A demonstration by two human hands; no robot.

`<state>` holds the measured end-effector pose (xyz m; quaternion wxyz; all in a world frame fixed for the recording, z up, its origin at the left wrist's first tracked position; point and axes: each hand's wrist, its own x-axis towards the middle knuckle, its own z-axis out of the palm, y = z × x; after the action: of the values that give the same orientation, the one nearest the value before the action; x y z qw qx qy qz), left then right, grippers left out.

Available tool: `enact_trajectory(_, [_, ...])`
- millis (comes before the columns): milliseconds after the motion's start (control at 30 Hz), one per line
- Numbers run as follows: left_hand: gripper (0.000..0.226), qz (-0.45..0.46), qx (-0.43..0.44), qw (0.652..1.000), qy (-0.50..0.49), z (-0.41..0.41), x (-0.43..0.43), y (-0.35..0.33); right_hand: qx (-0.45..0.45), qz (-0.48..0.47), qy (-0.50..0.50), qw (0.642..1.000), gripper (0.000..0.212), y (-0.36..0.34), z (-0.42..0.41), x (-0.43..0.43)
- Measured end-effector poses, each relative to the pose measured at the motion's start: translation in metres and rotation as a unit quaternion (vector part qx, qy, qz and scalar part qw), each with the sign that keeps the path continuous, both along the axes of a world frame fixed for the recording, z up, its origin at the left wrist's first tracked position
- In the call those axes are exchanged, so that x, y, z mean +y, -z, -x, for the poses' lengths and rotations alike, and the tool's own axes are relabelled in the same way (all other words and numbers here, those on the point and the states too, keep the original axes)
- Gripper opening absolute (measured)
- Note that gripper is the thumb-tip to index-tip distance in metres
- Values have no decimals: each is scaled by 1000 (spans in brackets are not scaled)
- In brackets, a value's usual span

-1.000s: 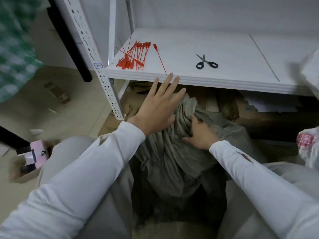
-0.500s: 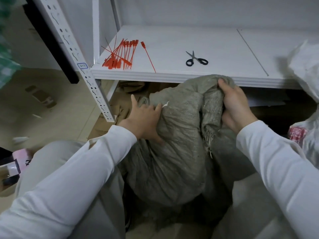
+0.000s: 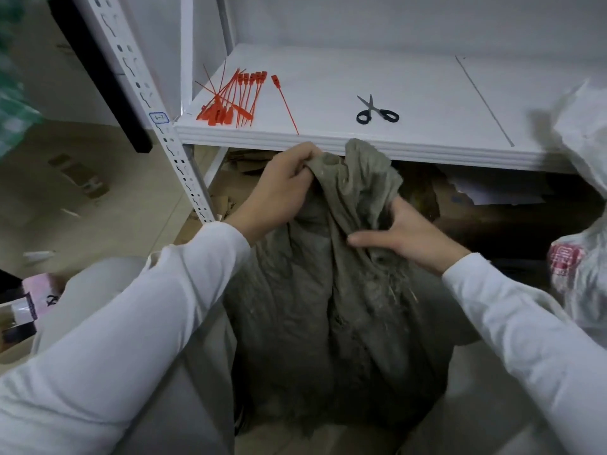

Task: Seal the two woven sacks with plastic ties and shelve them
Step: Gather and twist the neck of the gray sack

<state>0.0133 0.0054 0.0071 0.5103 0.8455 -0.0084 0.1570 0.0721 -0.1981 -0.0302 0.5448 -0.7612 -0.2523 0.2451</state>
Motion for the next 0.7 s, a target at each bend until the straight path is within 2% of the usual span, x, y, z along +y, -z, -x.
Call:
enact_trajectory(100, [19, 44, 12, 998, 50, 0, -13, -7, -36, 20, -18, 999, 50, 8, 7, 9])
enact_trajectory(167, [13, 55, 22, 996, 70, 0, -15, -6, -23, -54, 43, 997, 40, 2, 3, 9])
enact_trajectory(200, [19, 59, 43, 994, 77, 0, -15, -7, 3, -109, 92, 990, 36, -3, -2, 6])
enact_trajectory(233, [35, 50, 76, 993, 79, 1, -15, -7, 29, -159, 150, 975, 31, -10, -8, 1])
enact_trajectory(267, [54, 6, 119, 990, 74, 3, -14, -6, 52, -195, 213, 956, 27, -19, -15, -6])
enact_trajectory(300, [74, -80, 166, 981, 57, 5, -13, -5, 70, -220, 270, 935, 23, -26, -23, -13])
enact_trajectory(367, [101, -279, 269, 921, 39, 10, -8, 4, 98, -253, 350, 897, 22, -36, -36, -31])
enact_trajectory(400, [104, -346, 318, 882, 46, 12, -5, 9, 110, -267, 374, 881, 24, -38, -40, -38])
enact_trajectory(433, [95, -389, 351, 850, 59, 12, -3, 17, 116, -272, 395, 870, 25, -38, -44, -44])
enact_trajectory(500, [45, -449, 347, 821, 65, 10, 2, 31, 120, -246, 422, 864, 22, -33, -48, -52])
enact_trajectory(533, [22, -463, 324, 824, 48, 6, 4, 34, 118, -225, 429, 867, 21, -29, -50, -55])
enact_trajectory(567, [11, -459, 298, 836, 25, 3, 6, 34, 114, -209, 432, 870, 22, -26, -51, -56])
enact_trajectory(600, [9, -435, 269, 859, 0, -3, 8, 32, 109, -191, 429, 876, 26, -25, -52, -57])
enact_trajectory(633, [10, -380, 235, 894, -30, -7, 10, 27, 102, -171, 421, 885, 31, -25, -52, -57])
enact_trajectory(700, [17, -171, 165, 966, -99, -13, 16, 13, 80, -118, 393, 908, 36, -27, -48, -57])
